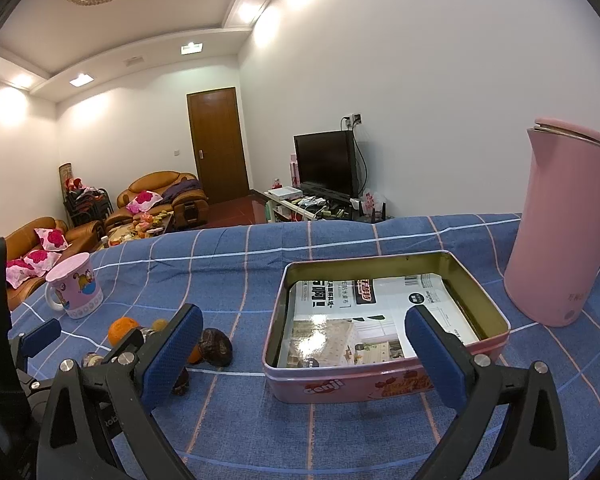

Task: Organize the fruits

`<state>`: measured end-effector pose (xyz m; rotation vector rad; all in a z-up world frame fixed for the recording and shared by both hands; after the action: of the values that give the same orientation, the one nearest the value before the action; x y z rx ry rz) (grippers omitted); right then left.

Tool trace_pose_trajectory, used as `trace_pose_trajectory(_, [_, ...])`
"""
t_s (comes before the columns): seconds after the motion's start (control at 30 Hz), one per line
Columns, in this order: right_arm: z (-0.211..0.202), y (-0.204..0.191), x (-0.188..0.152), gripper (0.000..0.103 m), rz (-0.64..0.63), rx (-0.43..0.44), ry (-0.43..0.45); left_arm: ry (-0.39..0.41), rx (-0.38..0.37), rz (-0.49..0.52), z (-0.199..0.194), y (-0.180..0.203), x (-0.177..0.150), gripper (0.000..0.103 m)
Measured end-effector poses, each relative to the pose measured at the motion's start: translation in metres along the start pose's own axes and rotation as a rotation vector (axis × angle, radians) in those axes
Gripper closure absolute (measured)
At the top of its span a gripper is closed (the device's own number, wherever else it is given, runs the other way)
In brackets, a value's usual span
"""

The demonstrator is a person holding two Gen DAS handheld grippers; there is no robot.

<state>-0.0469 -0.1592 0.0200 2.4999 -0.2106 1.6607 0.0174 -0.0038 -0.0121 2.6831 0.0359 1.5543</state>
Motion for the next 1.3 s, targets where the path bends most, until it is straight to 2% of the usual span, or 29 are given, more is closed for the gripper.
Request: trace_pose_trajectory(1.3, [0.002,-0.0021,-0.0012,0.001,-0.006,0.011,-0.006,-0.004,-0.002,-0.003,0.0016,0.0,-0.0015,0.0])
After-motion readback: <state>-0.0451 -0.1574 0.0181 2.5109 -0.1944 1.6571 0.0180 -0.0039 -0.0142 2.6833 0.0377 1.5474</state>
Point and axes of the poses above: each gripper's, at about its wrist camera, not at the fingertips, and z roughly the way its jaws point, y to its right, x to its top, the point moved 2 cm from there along z, roughly the way its jaws point, and after that the axes turned 8 degrees about -z, right-handed, at the moved point
